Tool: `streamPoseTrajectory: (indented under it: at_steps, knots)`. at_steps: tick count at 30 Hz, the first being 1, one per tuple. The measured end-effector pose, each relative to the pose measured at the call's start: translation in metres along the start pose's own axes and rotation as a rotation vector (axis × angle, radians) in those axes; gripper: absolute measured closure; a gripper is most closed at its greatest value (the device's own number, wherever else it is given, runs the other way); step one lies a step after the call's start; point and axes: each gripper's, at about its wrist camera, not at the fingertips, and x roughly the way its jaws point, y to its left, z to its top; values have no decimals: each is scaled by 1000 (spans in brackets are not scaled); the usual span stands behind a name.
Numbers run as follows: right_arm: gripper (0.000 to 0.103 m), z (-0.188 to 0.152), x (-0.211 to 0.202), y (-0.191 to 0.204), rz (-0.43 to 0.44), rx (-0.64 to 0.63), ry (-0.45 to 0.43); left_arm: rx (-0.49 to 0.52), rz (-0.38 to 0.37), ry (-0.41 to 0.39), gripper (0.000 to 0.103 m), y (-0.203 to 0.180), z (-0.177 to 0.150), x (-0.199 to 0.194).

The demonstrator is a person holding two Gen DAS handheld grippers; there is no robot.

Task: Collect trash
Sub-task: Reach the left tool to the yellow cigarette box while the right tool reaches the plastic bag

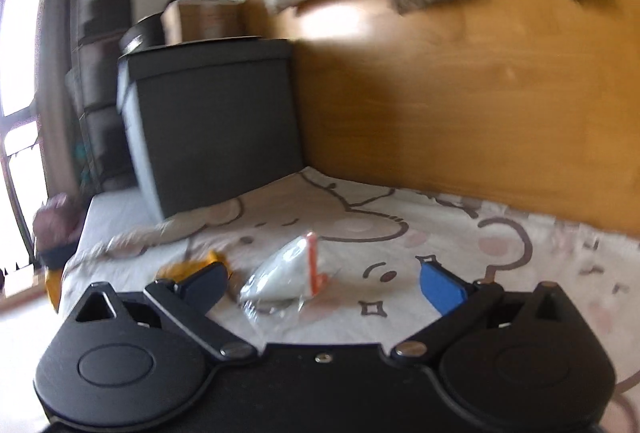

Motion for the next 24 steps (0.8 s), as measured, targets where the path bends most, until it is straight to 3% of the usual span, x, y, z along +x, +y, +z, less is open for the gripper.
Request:
streamPoseTrajectory:
  at_steps: [4,7,11,15,19,24]
  knots:
    - [0,3,37,-18,9,158,-3,-15,-54,12,0,-2,11,34]
    - [0,2,64,-33,88,239,0,-45,-106,36,0,2,19,62]
    - [1,-1,98,-49,195,247,27,-111,-167,60,0,9,26,98]
    - [10,0,125,-65,279,281,47,-150,-188,110,0,10,30,139]
    - [19,6,143,-79,419,331,19,-105,-196,146,0,0,33,181]
    - [26,0,171,-90,513,354,47,-5,-206,239,0,-20,26,235]
